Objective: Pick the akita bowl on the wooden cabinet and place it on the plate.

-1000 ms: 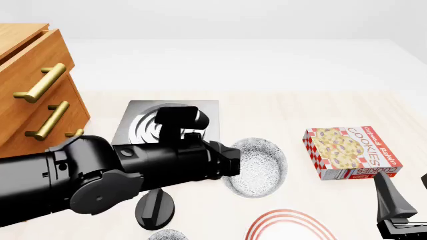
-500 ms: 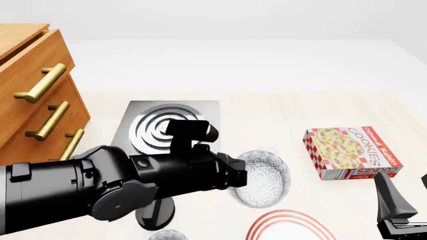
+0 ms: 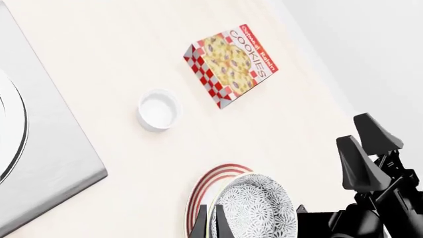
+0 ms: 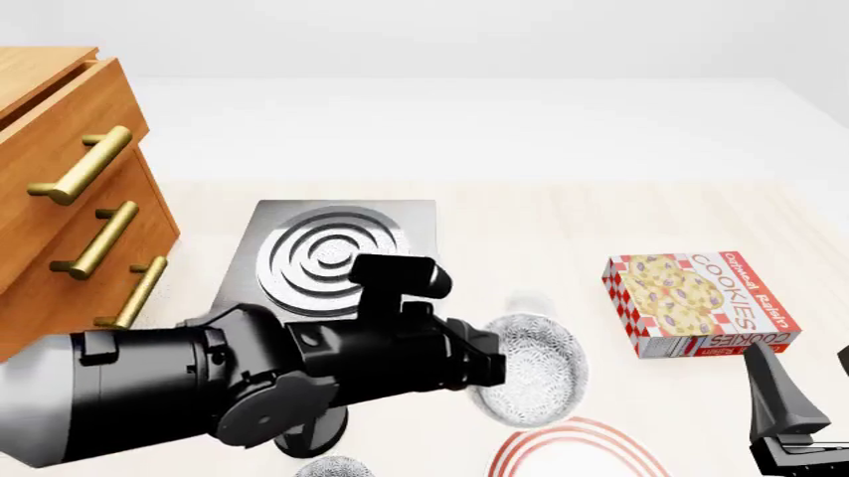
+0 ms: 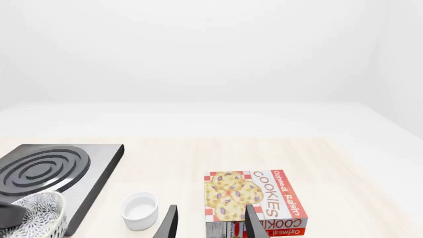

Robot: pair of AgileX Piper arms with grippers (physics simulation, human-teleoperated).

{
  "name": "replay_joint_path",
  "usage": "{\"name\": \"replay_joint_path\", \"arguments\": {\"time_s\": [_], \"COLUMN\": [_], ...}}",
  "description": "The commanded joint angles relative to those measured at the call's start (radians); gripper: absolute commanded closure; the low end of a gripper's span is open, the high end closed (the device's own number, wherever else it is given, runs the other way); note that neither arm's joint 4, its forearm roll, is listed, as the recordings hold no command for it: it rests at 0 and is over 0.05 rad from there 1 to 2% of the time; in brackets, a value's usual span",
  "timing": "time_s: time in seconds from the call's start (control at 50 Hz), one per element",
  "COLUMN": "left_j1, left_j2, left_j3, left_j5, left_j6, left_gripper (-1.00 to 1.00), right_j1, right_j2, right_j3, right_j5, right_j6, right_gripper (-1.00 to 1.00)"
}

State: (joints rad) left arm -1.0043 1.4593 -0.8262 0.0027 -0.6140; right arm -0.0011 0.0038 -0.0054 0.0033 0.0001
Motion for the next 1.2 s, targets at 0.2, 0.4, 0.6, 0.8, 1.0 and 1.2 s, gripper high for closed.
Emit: {"name": "replay_joint_path", "arguments": {"time_s": [0.2,0.4,0.6,0.8,1.0,1.2], "left_j1": [-0.02,-0.033,-0.042,-0.066,-0.09,-0.117], "left_j2": [0.068,0.093,0.109,0.119,0.12,0.122], "left_j3": [-0.012,-0.024,-0.035,-0.035,-0.04,-0.036], "left_j5": [-0.042,-0.049,-0.05,-0.055,-0.047,-0.049], "left_j6": [-0.01,-0.009,-0.008,-0.018,-0.02,-0.03], "left_gripper": [1.0,1.0,1.0,1.0,1.0,1.0], "right_j1": [0.0,0.0,0.0,0.0,0.0,0.0], "right_j2": [0.0,0.0,0.0,0.0,0.0,0.0], "right_j3": [0.0,0.0,0.0,0.0,0.0,0.0], "right_j5": [0.0,0.0,0.0,0.0,0.0,0.0], "right_j6": [0.0,0.0,0.0,0.0,0.0,0.0], "right_gripper": [-1.0,-1.0,-1.0,-1.0,-1.0,-1.0]}}
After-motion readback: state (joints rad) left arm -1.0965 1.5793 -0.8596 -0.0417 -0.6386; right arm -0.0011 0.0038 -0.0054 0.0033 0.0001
